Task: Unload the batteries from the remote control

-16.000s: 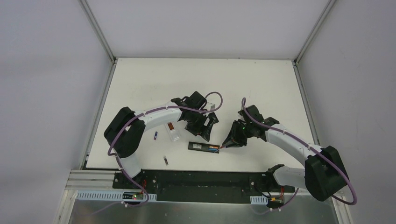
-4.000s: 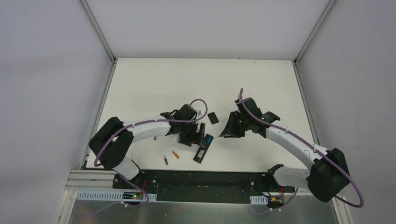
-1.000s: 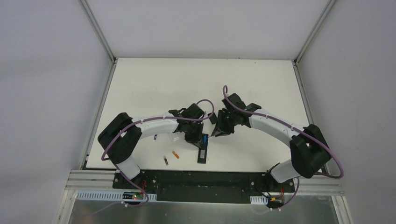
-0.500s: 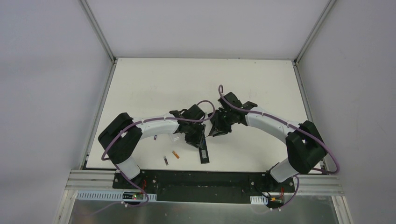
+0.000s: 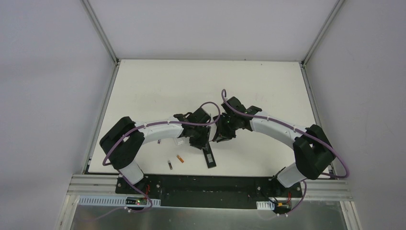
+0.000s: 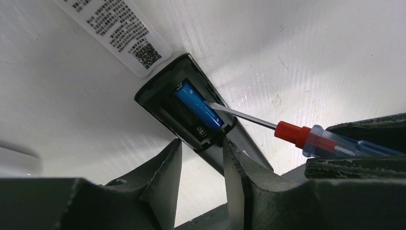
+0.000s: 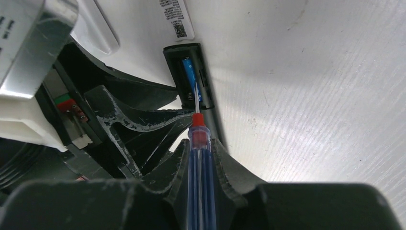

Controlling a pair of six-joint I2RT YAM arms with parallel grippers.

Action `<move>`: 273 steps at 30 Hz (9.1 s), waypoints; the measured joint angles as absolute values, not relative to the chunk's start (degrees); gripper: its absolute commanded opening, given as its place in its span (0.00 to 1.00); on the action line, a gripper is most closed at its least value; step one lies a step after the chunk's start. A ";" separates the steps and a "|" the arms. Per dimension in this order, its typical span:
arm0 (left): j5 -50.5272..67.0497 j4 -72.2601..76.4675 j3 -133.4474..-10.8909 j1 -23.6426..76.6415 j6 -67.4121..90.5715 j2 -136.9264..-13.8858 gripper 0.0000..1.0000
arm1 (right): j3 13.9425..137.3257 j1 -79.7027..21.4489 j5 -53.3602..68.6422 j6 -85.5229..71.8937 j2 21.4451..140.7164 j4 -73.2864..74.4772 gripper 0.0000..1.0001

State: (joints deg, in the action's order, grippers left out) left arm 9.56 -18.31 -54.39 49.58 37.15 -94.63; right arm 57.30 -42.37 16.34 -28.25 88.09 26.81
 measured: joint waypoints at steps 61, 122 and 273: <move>15.03 -11.14 -50.76 54.41 40.10 -93.69 0.09 | 50.87 -41.93 8.38 -33.01 79.59 26.33 0.00; 34.74 -8.10 -51.57 48.73 22.28 -98.91 0.00 | 29.95 -31.42 36.21 -24.47 78.35 4.75 0.00; 8.21 -23.05 -47.92 43.42 26.87 -73.47 0.99 | 29.58 -31.35 9.41 -31.11 71.72 11.14 0.06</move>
